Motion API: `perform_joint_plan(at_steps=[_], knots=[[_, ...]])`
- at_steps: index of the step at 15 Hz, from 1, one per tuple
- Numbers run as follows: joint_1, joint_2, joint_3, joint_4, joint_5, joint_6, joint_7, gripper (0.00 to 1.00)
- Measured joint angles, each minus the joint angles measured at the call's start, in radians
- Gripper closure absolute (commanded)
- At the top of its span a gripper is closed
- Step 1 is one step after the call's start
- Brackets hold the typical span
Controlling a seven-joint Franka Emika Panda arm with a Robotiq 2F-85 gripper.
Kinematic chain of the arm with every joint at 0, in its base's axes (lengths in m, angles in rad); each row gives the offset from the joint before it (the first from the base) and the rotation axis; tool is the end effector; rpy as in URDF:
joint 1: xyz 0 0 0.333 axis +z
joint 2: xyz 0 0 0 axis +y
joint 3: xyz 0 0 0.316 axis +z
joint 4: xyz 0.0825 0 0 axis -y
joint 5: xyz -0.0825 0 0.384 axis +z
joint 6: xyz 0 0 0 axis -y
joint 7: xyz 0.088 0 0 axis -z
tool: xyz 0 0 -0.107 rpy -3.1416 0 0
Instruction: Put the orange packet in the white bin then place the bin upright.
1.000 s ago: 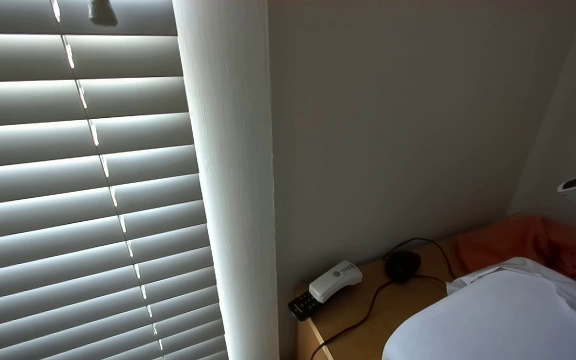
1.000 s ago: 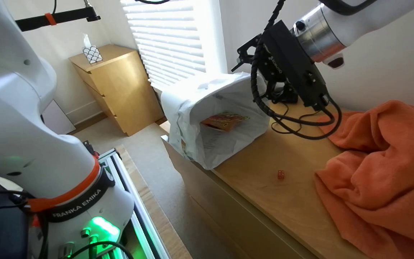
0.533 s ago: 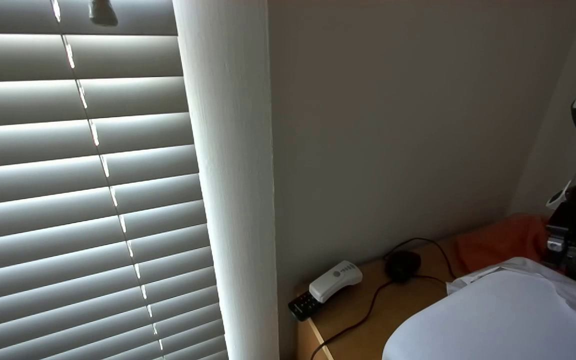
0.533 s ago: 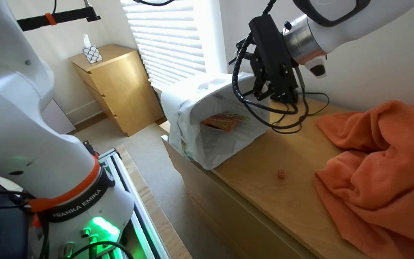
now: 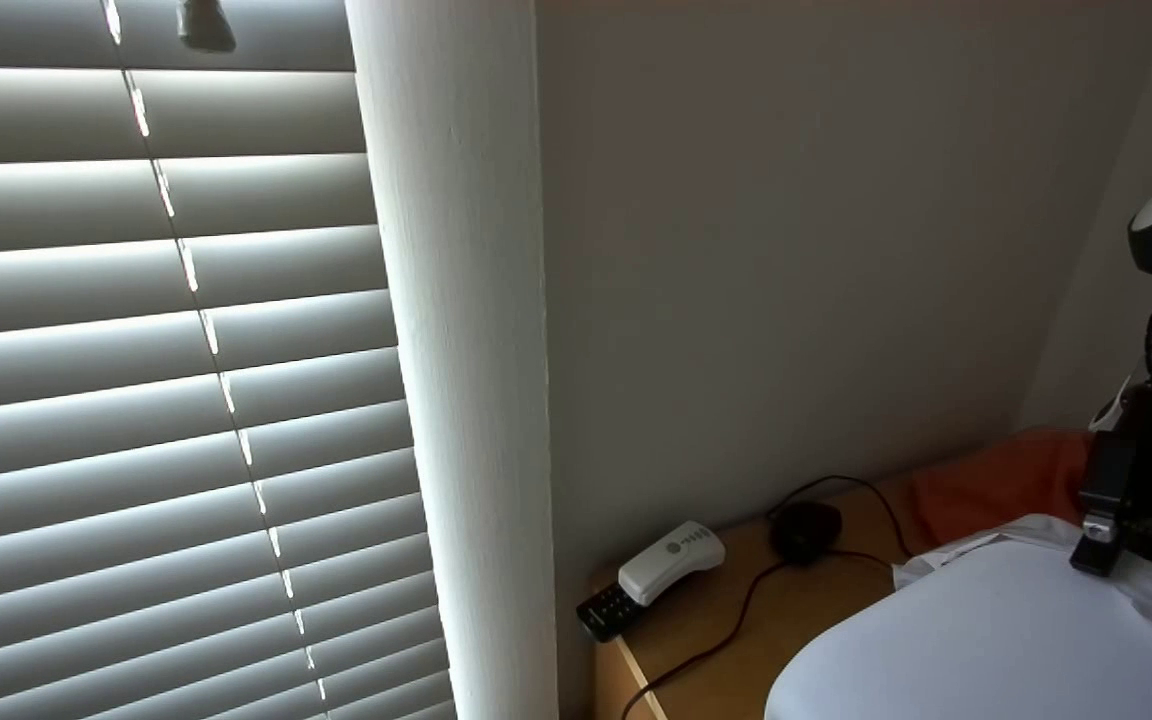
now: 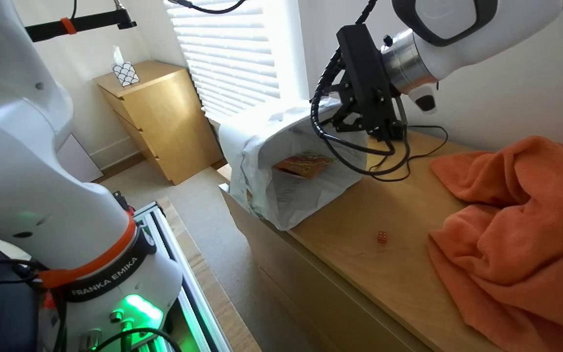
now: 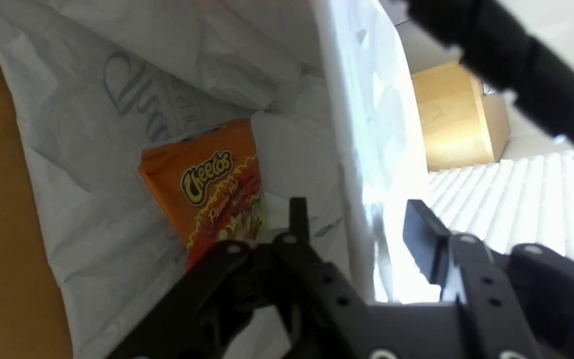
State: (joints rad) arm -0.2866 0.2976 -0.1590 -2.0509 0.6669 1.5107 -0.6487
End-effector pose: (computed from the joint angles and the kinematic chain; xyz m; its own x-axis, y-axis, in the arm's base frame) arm 0.4805 -0.1516 0.2790 0.9354 0.1014 -0.3389 -0.2115 -0.6076 -0.7655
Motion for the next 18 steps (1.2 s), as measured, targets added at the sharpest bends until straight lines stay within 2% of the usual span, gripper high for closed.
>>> perform_joint_plan(at_steps=[2, 3, 12, 18], knots=[[-0.001, -0.002, -0.003, 0.0, 0.0, 0.0, 0.0, 0.95], [-0.001, -0.004, -0.005, 0.0, 0.0, 0.0, 0.0, 0.99], [0.005, -0.061, -0.005, 0.005, -0.016, 0.002, 0.001, 0.97], [0.048, -0.106, 0.004, 0.032, -0.112, 0.03, 0.053, 0.97]])
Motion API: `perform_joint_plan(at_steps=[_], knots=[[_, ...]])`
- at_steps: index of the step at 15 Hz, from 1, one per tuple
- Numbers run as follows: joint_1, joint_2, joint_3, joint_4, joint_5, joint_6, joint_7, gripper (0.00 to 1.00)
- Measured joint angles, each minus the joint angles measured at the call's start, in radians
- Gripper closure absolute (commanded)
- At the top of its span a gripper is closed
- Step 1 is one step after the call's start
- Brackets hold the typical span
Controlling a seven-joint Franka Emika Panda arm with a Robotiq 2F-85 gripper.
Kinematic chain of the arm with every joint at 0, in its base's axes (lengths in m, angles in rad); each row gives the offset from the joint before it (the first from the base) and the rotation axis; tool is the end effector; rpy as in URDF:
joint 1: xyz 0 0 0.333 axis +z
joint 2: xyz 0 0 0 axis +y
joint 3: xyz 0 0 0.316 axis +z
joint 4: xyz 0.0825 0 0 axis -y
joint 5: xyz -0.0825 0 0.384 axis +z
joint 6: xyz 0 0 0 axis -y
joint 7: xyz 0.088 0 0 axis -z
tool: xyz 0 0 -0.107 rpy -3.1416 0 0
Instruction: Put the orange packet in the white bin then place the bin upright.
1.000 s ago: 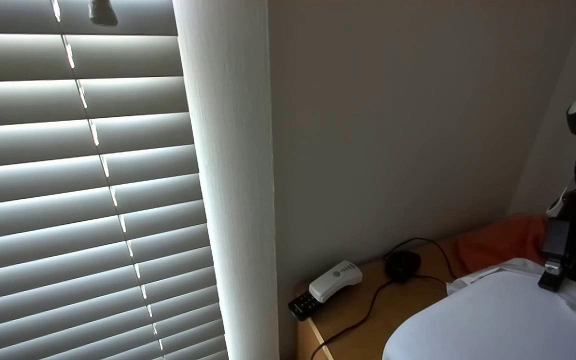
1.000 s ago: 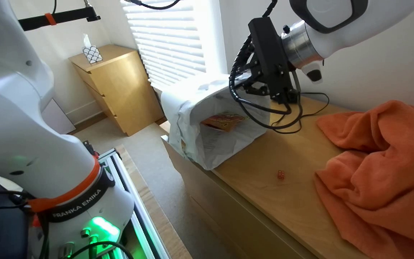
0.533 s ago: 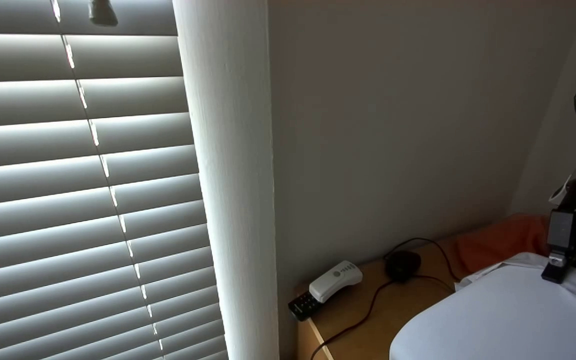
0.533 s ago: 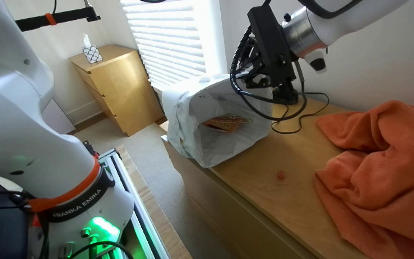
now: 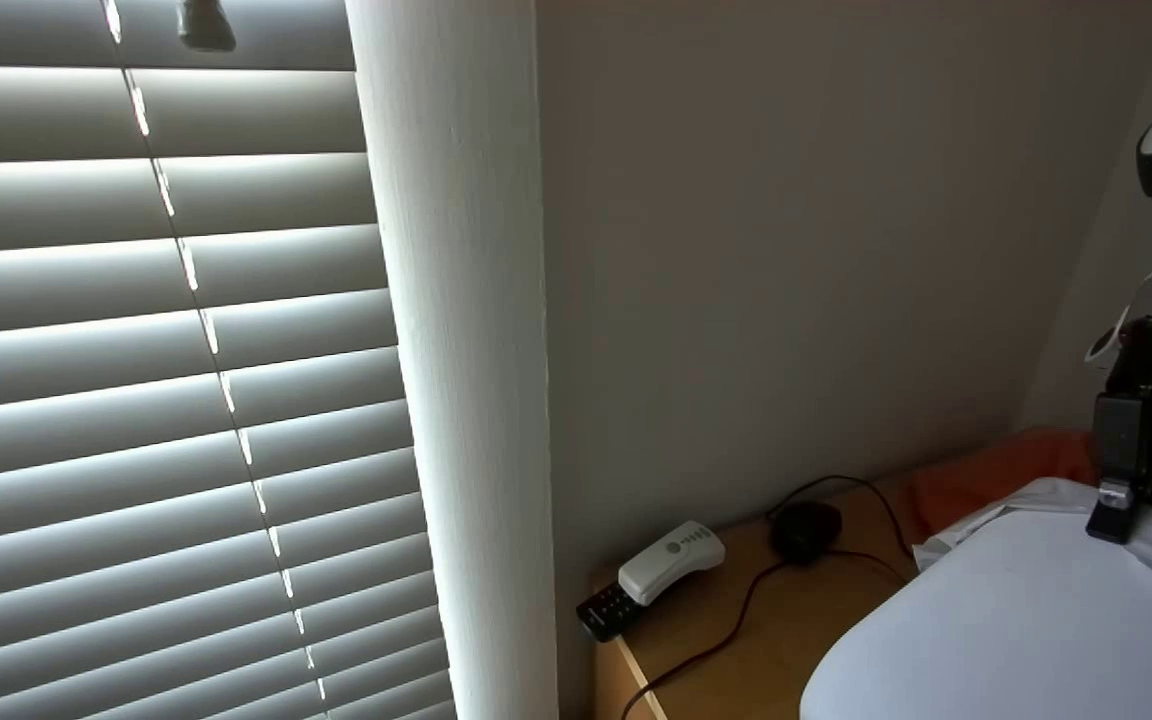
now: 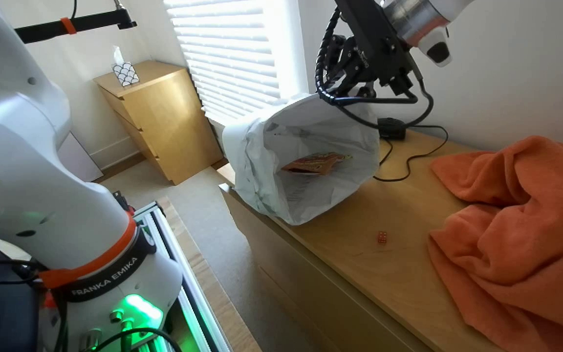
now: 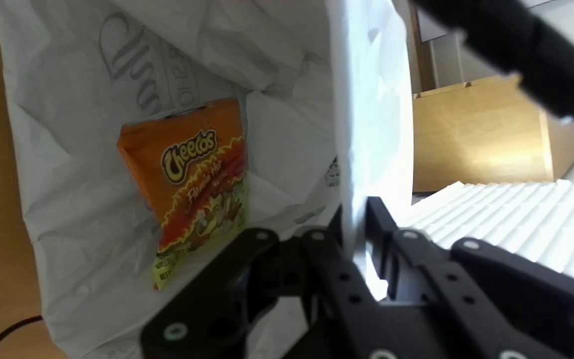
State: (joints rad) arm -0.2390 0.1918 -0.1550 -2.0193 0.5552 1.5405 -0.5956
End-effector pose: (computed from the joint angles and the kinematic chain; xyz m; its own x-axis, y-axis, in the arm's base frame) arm 0.4942 -0.1412 0.3383 0.9492 0.1296 -0.2867 -0.1043 -0.7301 -0.6754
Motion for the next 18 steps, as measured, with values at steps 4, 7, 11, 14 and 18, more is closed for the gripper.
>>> perform_joint_plan(at_steps=[4, 7, 11, 14, 18], knots=[[0.044, -0.035, 0.018, 0.036, -0.091, 0.011, 0.091, 0.9], [0.059, -0.051, 0.025, 0.051, -0.117, 0.012, 0.126, 0.9], [0.058, -0.051, 0.024, 0.051, -0.116, 0.012, 0.124, 0.97], [0.064, -0.055, 0.029, 0.059, -0.128, 0.012, 0.125, 0.97], [0.092, -0.081, 0.051, 0.078, -0.195, 0.012, 0.161, 0.97]])
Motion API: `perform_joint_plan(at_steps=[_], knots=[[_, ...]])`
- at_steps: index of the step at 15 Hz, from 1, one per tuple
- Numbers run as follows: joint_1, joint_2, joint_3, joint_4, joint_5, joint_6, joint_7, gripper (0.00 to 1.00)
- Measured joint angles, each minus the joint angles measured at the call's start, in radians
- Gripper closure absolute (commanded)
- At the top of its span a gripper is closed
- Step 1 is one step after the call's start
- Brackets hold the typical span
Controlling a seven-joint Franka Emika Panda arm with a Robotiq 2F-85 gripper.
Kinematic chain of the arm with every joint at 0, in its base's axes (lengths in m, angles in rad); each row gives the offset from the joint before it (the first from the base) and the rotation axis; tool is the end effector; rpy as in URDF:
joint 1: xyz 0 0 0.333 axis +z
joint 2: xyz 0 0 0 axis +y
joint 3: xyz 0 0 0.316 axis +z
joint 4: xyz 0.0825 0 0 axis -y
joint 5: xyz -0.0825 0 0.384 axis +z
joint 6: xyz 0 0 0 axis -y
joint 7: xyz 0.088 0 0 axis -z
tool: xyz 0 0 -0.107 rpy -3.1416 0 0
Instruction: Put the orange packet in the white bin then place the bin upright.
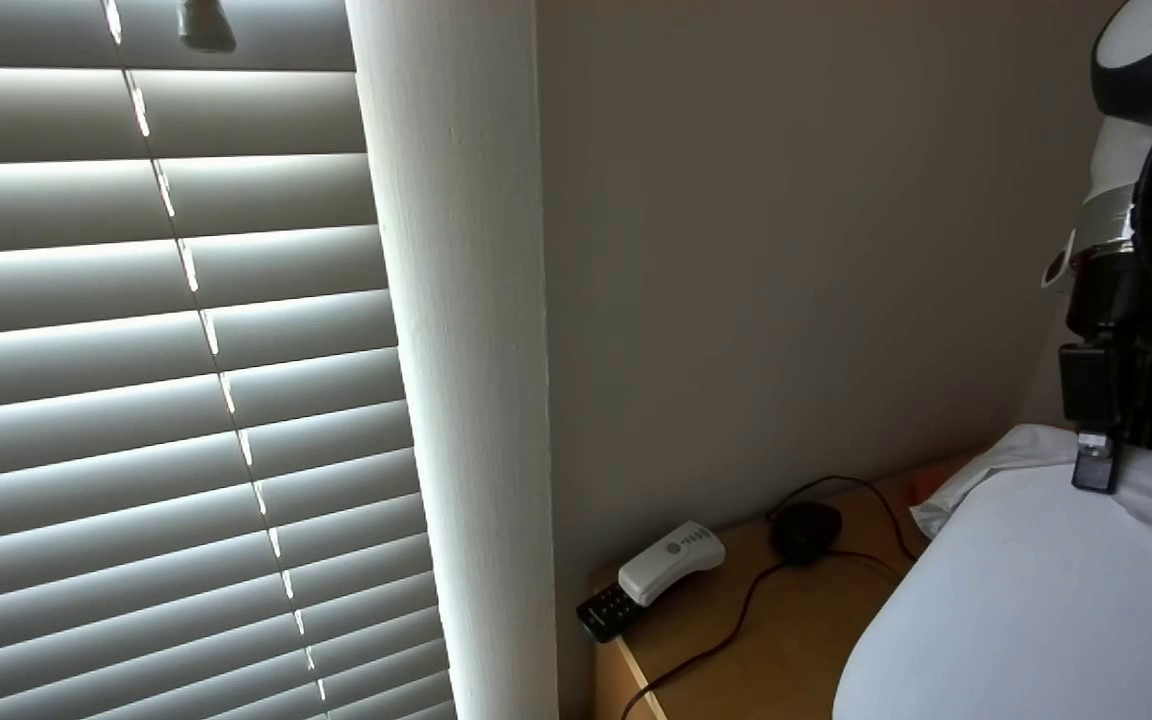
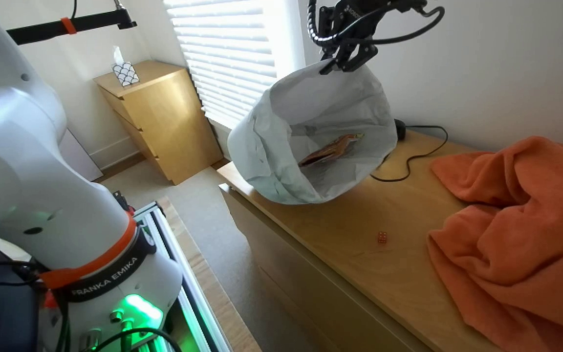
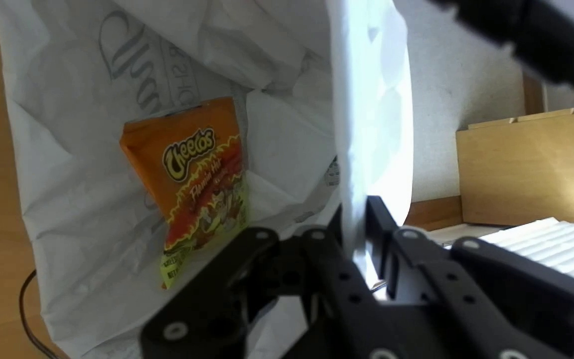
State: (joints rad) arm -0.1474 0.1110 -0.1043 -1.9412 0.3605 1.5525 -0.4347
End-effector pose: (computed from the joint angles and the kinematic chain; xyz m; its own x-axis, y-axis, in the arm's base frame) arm 0.5180 -0.0925 0.4032 0.9369 0.1690 -0.3061 0.0035 -0.8800 -0.4750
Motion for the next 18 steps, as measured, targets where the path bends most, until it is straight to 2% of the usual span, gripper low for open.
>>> perform_joint_plan(at_steps=[9, 18], knots=[[0.077, -0.07, 0.053, 0.014, -0.185, 0.024, 0.177, 0.97], [0.114, -0.12, 0.085, -0.003, -0.316, 0.1, 0.284, 0.97]])
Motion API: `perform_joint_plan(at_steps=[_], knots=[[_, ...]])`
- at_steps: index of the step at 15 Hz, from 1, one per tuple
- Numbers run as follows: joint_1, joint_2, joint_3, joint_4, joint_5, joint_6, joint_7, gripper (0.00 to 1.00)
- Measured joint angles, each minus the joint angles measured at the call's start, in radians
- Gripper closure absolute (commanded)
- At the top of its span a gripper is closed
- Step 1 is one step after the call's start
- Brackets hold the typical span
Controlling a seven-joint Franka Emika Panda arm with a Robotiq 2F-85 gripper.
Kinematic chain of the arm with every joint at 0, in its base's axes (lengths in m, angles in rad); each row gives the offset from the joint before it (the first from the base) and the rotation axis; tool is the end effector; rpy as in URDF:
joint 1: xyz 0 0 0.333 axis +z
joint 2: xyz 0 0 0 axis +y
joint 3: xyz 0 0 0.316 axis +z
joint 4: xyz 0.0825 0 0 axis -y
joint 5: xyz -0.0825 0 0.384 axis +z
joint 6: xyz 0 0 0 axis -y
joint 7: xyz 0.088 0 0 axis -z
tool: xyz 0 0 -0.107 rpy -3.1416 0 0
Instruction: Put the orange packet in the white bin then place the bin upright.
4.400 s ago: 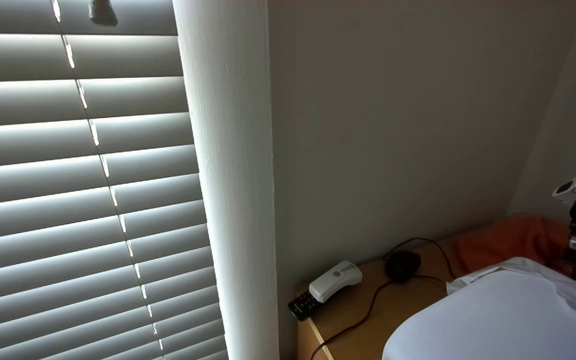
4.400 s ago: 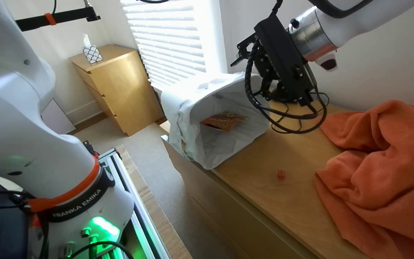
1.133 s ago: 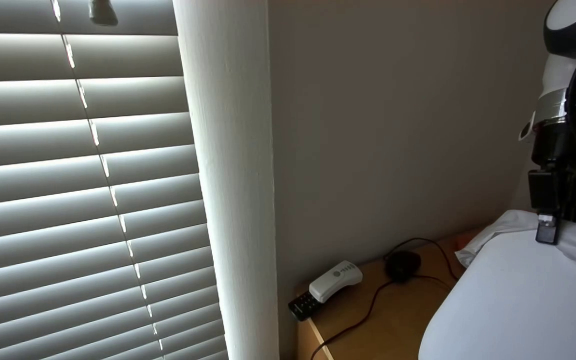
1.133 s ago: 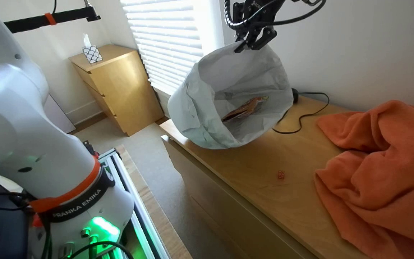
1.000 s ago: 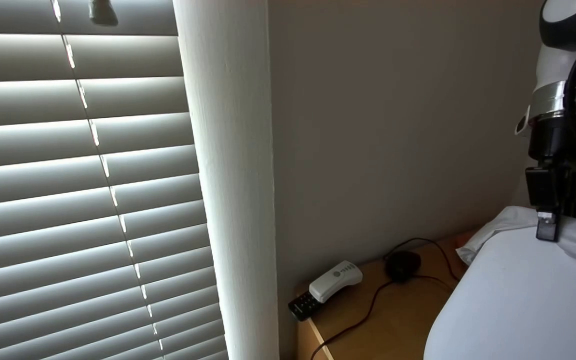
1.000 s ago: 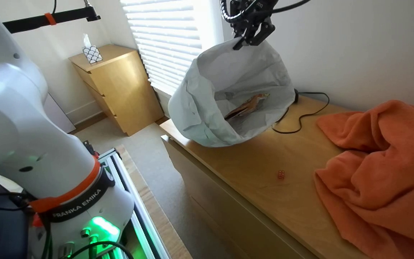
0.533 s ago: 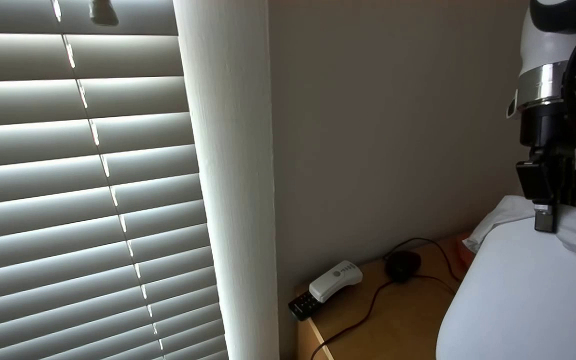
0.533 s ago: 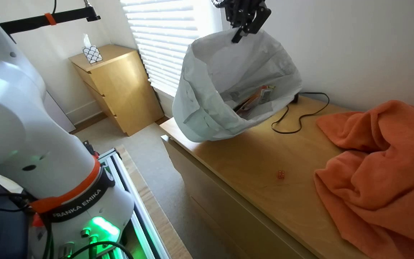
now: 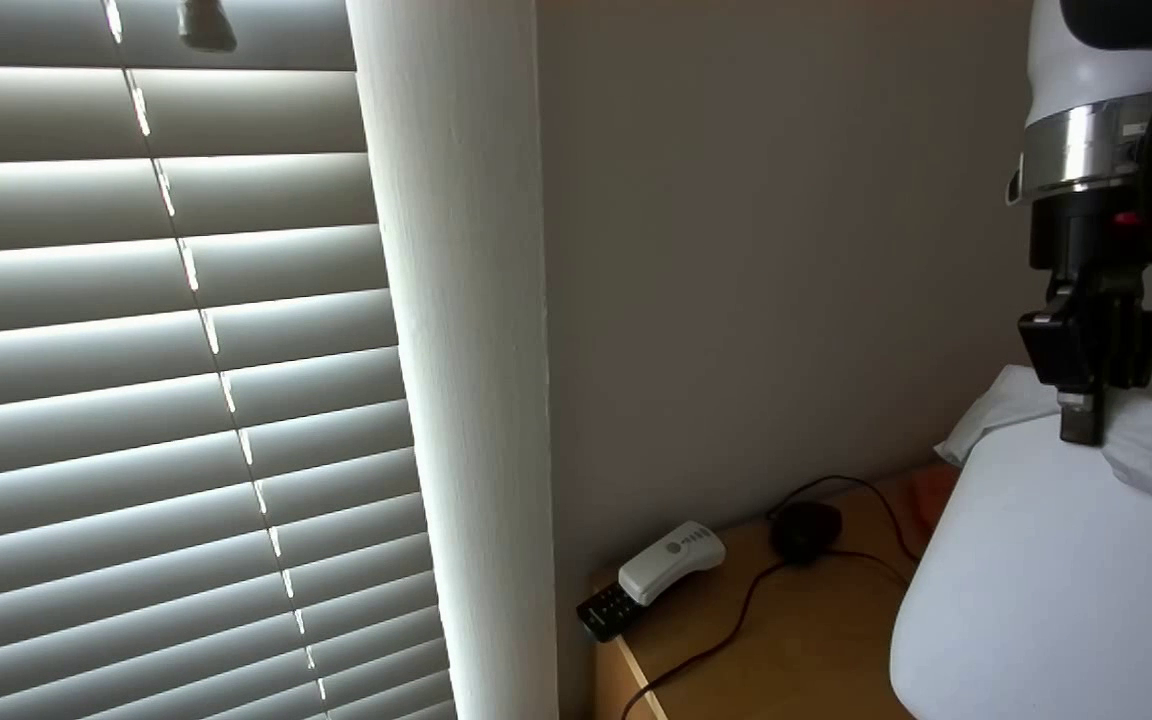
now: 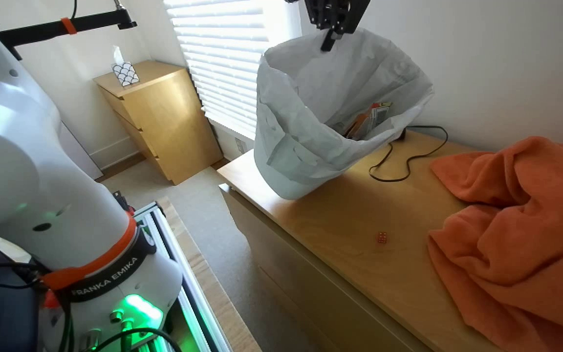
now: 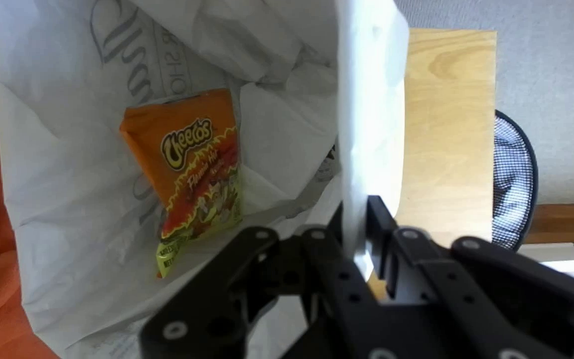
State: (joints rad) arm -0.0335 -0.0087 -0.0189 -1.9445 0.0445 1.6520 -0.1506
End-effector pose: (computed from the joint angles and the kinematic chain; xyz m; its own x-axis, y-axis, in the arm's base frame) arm 0.5220 -0.0230 0.4624 0.9578 0.0963 -0.2707 0.0764 -0.9936 -0.0833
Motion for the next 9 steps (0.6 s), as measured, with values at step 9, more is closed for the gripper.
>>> perform_joint_plan(at_steps=[9], knots=[[0.034, -0.003, 0.034, -0.006, -0.124, 0.003, 0.093, 0.97]])
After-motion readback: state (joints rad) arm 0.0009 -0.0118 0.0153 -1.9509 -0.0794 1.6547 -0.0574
